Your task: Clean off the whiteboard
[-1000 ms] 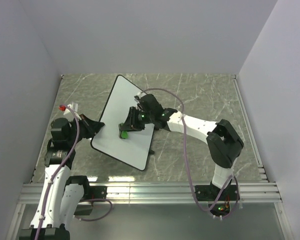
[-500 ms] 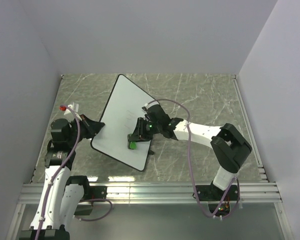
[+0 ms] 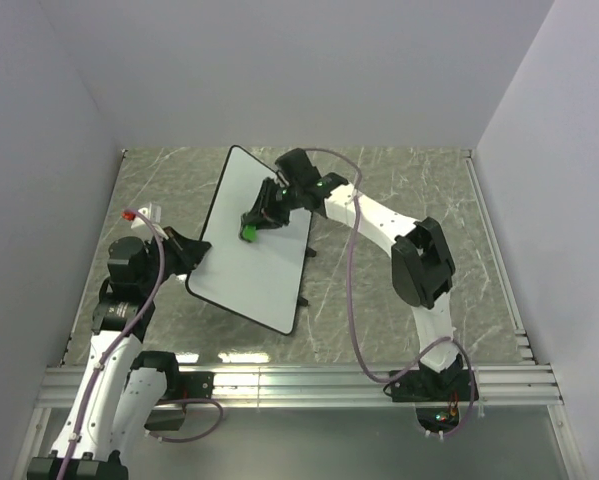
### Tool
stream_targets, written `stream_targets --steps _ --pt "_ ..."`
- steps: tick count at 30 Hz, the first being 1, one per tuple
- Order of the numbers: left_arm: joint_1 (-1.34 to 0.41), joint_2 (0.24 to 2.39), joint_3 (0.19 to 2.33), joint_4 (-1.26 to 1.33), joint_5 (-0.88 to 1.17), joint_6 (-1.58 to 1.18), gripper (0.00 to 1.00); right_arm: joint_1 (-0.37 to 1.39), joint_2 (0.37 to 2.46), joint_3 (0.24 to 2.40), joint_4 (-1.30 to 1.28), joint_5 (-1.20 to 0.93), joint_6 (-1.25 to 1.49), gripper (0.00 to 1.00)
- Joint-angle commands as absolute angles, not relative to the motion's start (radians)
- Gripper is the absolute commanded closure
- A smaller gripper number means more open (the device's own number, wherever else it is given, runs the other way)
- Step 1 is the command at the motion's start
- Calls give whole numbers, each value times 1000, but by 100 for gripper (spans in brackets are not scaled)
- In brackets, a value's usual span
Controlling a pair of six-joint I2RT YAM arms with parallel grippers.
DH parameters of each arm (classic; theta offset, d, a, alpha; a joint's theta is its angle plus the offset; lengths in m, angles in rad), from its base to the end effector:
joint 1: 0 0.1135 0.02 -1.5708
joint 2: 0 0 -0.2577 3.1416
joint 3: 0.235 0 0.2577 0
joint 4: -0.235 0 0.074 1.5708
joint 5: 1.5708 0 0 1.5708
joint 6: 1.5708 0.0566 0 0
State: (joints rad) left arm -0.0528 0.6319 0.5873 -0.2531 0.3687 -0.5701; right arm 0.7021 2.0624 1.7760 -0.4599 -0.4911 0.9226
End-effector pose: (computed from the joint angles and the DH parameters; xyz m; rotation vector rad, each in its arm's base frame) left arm 0.1850 -0.0302 0.2773 -0.2331 1.9064 -0.7687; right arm 0.3569 0.3368 0.2433 0.0029 2.6343 1.2826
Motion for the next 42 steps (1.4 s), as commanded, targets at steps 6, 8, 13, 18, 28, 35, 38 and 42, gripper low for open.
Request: stream_targets --steps 6,8,13,18,28,35,38,42 --pt "-155 632 572 -296 425 -483 100 672 2295 2006 -387 -350 1008 100" --pt "-155 638 574 -295 428 -485 100 672 2281 1938 -370 -342 1000 100" --pt "-156 652 575 -295 430 -480 100 681 2120 1614 -264 -336 974 100" --pt "-156 646 574 -291 410 -471 100 712 1971 1264 -184 -327 969 100" --pt "-156 655 574 -290 402 -451 100 873 1841 1049 -141 -351 1002 100" --pt "-156 644 572 -290 396 -451 100 861 1962 1408 -256 -334 974 100" --pt "-161 640 572 -290 397 -451 100 825 2037 1621 -319 -333 974 100" --pt "-169 643 572 -293 390 -451 100 795 2126 1830 -382 -345 991 100"
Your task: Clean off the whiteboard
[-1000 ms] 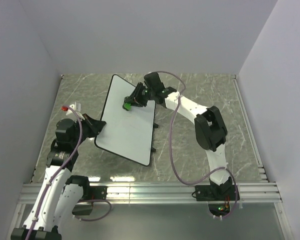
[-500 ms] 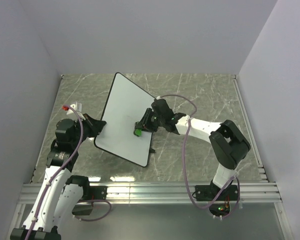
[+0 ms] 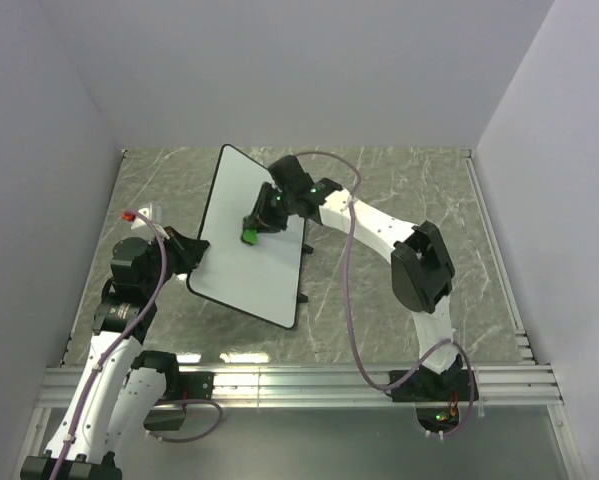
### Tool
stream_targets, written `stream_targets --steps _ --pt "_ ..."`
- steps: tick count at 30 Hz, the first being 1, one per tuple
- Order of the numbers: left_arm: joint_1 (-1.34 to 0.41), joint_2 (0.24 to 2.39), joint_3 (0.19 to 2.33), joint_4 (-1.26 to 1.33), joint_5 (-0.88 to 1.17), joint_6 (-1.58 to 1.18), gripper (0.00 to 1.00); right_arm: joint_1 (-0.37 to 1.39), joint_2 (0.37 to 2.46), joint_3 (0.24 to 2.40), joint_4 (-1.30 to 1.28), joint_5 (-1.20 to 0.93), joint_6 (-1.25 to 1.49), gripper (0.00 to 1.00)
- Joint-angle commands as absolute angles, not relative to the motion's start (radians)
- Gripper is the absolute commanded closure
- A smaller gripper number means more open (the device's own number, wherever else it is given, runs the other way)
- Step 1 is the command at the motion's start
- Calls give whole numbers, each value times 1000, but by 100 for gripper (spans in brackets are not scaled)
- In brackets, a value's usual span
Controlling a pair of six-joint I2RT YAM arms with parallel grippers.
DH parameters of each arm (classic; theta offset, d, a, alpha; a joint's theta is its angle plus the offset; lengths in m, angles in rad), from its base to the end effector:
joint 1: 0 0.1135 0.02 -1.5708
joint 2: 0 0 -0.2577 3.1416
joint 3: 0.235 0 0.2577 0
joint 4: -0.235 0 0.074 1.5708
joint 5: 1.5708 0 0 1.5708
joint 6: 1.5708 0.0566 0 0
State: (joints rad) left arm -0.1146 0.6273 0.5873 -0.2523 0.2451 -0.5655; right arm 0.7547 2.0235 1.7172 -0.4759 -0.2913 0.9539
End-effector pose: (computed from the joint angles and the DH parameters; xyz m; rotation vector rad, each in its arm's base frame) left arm 0.1848 -0.0351 0.2775 -0.2559 1.8960 -0.6936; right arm 0.3391 0.3412 0.2365 0.1017 2.6294 1.0772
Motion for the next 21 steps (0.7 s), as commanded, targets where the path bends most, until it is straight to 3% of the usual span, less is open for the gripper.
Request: stream_targets --steps 1,5,11,21 --pt "-170 643 572 -291 390 -451 100 793 2134 1877 -396 -345 992 100" --pt "-173 640 572 -293 384 -451 100 795 2138 1869 -367 -342 1008 100" --pt "-175 641 574 -295 379 -453 100 737 2134 1688 -259 -313 1075 100" --pt "-183 630 581 -313 336 -465 100 627 2140 1583 -356 -222 985 100"
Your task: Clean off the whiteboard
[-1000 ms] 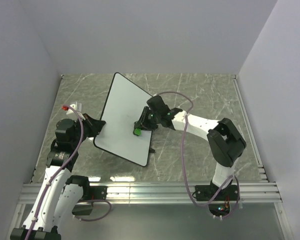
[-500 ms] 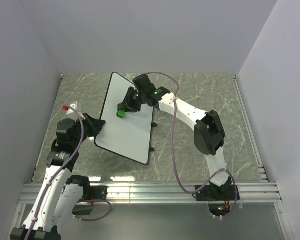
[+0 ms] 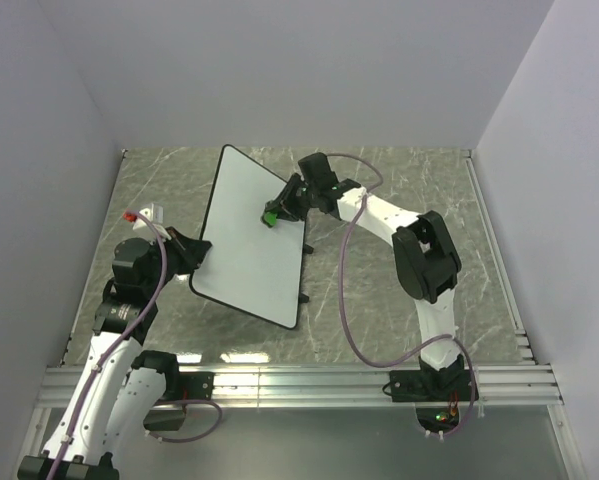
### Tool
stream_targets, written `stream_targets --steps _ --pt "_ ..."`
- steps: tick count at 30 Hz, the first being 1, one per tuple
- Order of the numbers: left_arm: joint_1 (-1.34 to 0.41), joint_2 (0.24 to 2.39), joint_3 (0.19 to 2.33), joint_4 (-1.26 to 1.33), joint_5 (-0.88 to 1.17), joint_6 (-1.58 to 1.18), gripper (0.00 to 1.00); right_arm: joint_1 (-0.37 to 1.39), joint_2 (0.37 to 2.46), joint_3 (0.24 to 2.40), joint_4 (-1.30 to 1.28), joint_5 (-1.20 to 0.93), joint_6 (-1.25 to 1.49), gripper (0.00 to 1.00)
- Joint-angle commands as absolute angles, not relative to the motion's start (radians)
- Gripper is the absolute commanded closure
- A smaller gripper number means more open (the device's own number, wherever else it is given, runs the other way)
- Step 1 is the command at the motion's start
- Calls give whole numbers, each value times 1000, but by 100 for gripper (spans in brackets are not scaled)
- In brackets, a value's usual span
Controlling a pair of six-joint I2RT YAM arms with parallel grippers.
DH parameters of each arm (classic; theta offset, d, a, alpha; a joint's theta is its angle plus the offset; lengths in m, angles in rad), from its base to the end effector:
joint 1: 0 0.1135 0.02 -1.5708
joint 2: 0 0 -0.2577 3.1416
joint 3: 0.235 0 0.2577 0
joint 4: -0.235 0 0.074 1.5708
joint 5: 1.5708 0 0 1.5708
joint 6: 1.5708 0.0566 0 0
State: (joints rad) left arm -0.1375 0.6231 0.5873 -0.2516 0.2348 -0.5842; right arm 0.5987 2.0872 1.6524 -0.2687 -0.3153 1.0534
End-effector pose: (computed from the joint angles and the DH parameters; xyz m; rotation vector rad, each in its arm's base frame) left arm 0.1835 -0.0387 0.2783 -0.2582 1.8948 -0.7127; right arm 0.4009 0.2947 0.2038 0.3899 2.5140 1.1372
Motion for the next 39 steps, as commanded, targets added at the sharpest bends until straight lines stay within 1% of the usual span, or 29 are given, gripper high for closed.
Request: stream_targets --steps 1,4,7,10,15,16,17,18,19,22,23,25,26,27,28,31,35,39 --pt "-183 629 583 -314 334 -465 100 629 2129 1533 -344 -224 985 100" --pt "-183 627 584 -318 325 -465 100 672 2073 1433 -301 -233 979 100" --pt "-183 627 586 -318 321 -463 100 736 2023 1395 -270 -259 980 100" --pt "-183 635 591 -322 311 -466 100 790 1982 1407 -253 -298 991 100" --pt "-183 641 597 -336 276 -476 99 804 1893 1425 -233 -319 994 100" --pt "-183 643 598 -339 270 -477 95 801 1882 1433 -257 -310 980 100" --pt "-183 643 598 -341 268 -479 77 795 1865 1440 -274 -299 967 100" --pt "-183 643 601 -339 278 -477 68 789 1859 1448 -291 -278 935 100" --pt "-183 644 600 -339 282 -479 57 782 1853 1445 -316 -270 921 100" --pt "-183 643 603 -347 262 -482 45 746 1819 1401 -331 -256 882 100" --pt "-183 638 604 -350 255 -485 35 736 1795 1384 -334 -250 876 100" --pt "-183 634 606 -354 233 -488 22 706 1763 1335 -348 -223 854 100" --pt "-183 624 606 -356 224 -492 7 692 1726 1318 -353 -215 847 100" --pt "-183 620 606 -357 216 -494 3 681 1706 1283 -356 -207 832 100" --pt "-183 617 607 -359 209 -494 1 655 1686 1263 -368 -199 822 100" --pt "-183 611 609 -364 192 -497 1 600 1599 1198 -406 -157 779 100" --pt "-183 600 618 -368 167 -492 1 543 1485 1149 -501 -39 712 100" --pt "-183 600 676 -397 121 -479 1 491 1437 1076 -567 86 673 99"
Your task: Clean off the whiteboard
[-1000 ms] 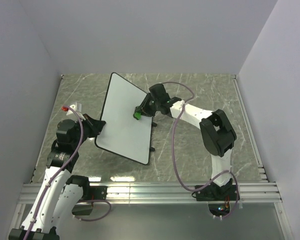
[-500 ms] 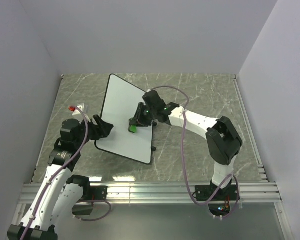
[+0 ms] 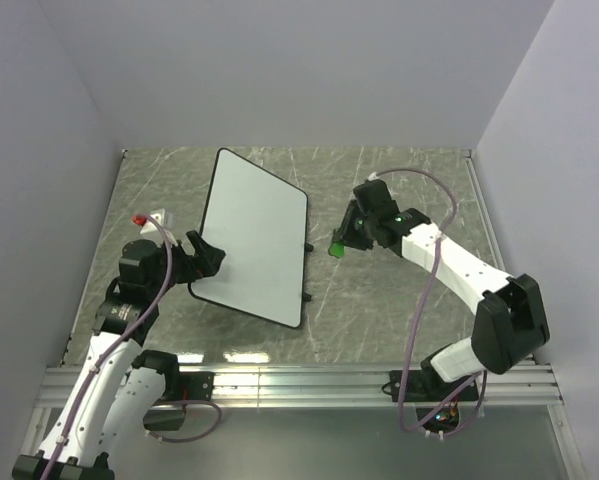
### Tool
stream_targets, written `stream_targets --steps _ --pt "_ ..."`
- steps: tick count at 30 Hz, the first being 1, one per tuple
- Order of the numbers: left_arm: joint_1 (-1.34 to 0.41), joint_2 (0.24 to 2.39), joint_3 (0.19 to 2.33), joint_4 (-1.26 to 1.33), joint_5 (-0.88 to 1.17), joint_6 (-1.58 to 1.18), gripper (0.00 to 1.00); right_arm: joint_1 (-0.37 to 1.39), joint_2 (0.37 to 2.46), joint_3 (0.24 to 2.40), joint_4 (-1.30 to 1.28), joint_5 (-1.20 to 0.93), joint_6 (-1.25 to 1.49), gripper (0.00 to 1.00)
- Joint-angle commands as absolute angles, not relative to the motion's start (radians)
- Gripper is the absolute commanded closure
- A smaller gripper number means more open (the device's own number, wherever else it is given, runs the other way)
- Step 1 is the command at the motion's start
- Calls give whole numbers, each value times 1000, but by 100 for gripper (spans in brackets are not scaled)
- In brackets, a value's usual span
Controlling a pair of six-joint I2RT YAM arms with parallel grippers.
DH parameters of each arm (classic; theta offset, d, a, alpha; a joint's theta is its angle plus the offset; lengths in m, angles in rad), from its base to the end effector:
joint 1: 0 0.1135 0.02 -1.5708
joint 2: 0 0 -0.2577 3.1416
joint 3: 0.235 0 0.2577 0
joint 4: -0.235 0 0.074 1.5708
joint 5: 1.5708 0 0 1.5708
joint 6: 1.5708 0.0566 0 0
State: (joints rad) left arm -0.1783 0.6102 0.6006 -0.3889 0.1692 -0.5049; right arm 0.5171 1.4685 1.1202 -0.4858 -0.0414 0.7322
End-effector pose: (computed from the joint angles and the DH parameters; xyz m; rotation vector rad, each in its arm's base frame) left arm 0.1751 -0.0412 0.2684 -0.2152 2.0029 -0.6081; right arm 0.2922 0.1689 0.2440 0.2485 2.4876 0.6063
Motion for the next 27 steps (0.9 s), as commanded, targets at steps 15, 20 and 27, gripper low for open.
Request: stream_targets --steps 15,20,27 --pt "-183 620 974 -540 100 -457 1 446 1270 992 -626 143 658 0" --pt "-183 581 1006 -580 62 -448 1 449 975 1025 -598 80 618 0" --pt "-183 517 997 -635 2 -445 1 453 776 1128 -640 252 618 0"
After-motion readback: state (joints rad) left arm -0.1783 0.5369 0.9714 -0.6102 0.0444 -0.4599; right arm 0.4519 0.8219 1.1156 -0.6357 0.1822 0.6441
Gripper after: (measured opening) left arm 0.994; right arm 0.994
